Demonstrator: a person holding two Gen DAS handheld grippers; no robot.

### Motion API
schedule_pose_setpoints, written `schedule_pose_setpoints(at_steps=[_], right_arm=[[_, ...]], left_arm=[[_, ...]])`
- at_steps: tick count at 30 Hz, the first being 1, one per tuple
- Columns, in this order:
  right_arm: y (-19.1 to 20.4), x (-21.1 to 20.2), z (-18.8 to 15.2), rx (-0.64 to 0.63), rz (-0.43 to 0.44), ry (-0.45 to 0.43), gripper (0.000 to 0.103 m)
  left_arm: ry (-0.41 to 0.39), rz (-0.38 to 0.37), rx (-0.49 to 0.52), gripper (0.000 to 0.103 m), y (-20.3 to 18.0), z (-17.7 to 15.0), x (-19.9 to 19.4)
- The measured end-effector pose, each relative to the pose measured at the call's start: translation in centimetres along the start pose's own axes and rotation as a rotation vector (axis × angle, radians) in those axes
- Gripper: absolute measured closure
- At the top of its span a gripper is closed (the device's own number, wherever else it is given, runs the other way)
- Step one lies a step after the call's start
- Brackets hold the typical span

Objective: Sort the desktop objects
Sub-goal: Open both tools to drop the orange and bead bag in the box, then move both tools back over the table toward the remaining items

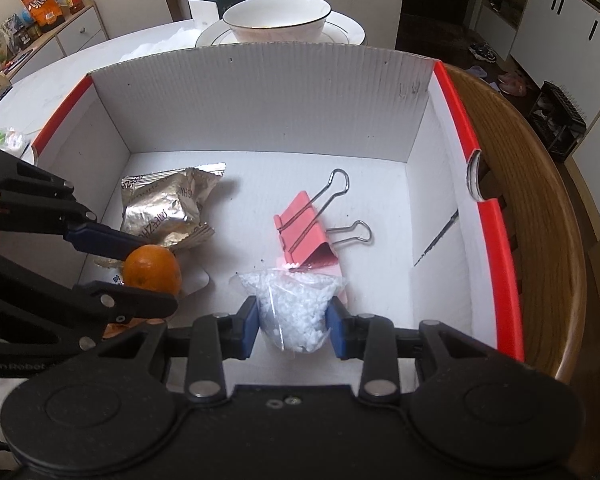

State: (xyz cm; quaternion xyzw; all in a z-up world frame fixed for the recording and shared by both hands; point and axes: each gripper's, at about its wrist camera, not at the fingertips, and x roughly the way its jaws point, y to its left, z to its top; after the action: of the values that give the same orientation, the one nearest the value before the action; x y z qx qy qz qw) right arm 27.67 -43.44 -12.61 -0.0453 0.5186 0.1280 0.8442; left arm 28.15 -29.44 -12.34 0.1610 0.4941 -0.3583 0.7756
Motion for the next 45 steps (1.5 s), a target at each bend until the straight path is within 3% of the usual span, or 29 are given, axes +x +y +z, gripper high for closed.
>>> schedule_pose_setpoints(at_steps=[4,8,18,21,35,45], right_arm=[[0.0,-0.1,-0.1,0.000,0.001,0.002,0.065],[-0.3,-0.4,-0.3,0.009,0.000,-0.005,0.058],[-0.6,-1.8,-0.5,0.016,0.020,-0.040,0.052],[-0.4,-2.6,-0.5,0.007,0.031,-0.067,0.041],[0.3,-6.6,-1.8,0.010,0.089,-0.183,0.037],[1.4,-8.6,-2.6,0.021,0.085,-0.265,0.029]], left_arm=[[-0.008,-0.004,-0.004,0.068,0.0,-0.1,-0.2],[-0.021,-0.002,-0.017,0.057,0.2,-0.1,-0.6],[-0.064,-0.011,-0.048,0.045,0.6,-0.7,-2.2],[-0.080,-0.010,-0.044,0.045,0.2,-1.0,-2.8],[-0.207,0.008,-0.078,0.045,-0.7,-2.5,-7.5],[-0.294,0.060,-0.093,0.043,-0.8,-4.5,-10.7]])
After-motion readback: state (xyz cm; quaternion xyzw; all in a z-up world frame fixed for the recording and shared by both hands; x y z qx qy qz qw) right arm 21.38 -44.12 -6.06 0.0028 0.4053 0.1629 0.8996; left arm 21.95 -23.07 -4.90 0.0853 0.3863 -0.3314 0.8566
